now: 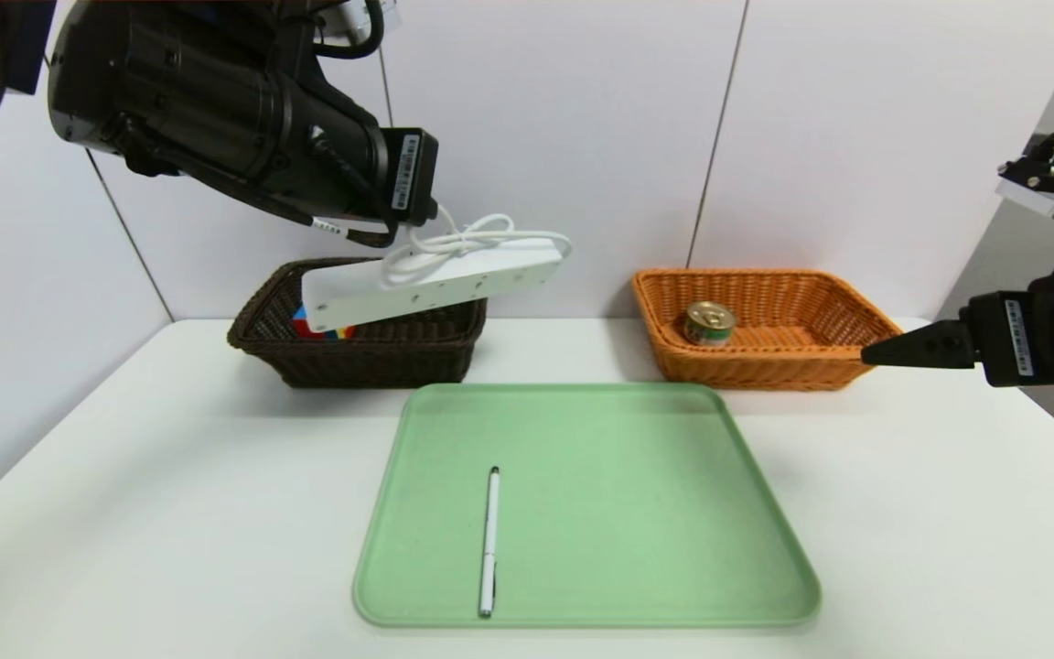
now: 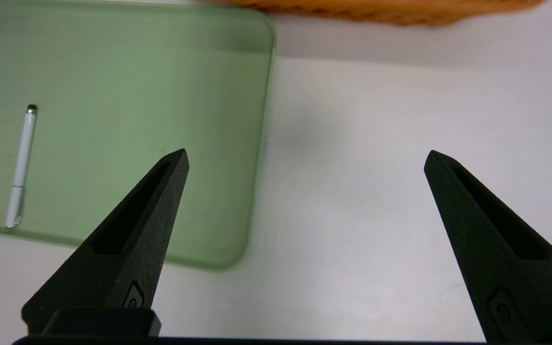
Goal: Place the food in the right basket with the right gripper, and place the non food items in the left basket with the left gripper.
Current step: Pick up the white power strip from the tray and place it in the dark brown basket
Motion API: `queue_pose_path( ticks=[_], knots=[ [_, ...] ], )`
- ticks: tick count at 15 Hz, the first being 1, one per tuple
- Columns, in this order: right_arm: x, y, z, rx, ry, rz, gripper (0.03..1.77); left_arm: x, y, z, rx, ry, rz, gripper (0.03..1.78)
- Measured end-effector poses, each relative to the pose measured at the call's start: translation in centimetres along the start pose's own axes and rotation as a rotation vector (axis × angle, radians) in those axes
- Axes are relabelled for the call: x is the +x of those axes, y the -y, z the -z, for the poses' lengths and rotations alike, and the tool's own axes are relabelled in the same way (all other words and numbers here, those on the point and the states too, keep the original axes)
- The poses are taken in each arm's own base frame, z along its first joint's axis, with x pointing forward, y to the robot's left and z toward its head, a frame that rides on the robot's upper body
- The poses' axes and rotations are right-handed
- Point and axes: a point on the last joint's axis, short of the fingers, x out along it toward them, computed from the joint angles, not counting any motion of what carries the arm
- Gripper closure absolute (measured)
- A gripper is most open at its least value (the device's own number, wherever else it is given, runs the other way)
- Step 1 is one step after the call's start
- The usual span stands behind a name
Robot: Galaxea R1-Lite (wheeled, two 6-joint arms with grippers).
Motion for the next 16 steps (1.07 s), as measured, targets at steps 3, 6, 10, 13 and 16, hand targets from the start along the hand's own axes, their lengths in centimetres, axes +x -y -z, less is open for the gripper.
queue_pose_path(
  ticks=[3,6,10,13,16],
  knots=[
    [0.7,0.1,0.0,-0.131,0.088,0.006,0.1,0.3,-1.2,0.3,0.029,-0.02,-0.037,1.72],
    [0.7,0.1,0.7,-0.134,0.077,0.006,0.1,0.7,-2.5,0.5,0.077,-0.037,-0.076,1.72],
    [0.7,0.2,1.6,-0.13,0.055,0.006,0.1,0.7,-3.3,0.3,0.101,-0.024,-0.096,1.72],
    [0.6,0.5,1.9,-0.122,0.052,0.015,0.1,0.6,-4.4,-0.3,0.143,0.023,-0.085,1.72],
    [0.5,0.7,1.9,-0.113,0.053,0.026,0.1,0.4,-5.7,-0.9,0.169,0.074,-0.074,1.72]
  ],
)
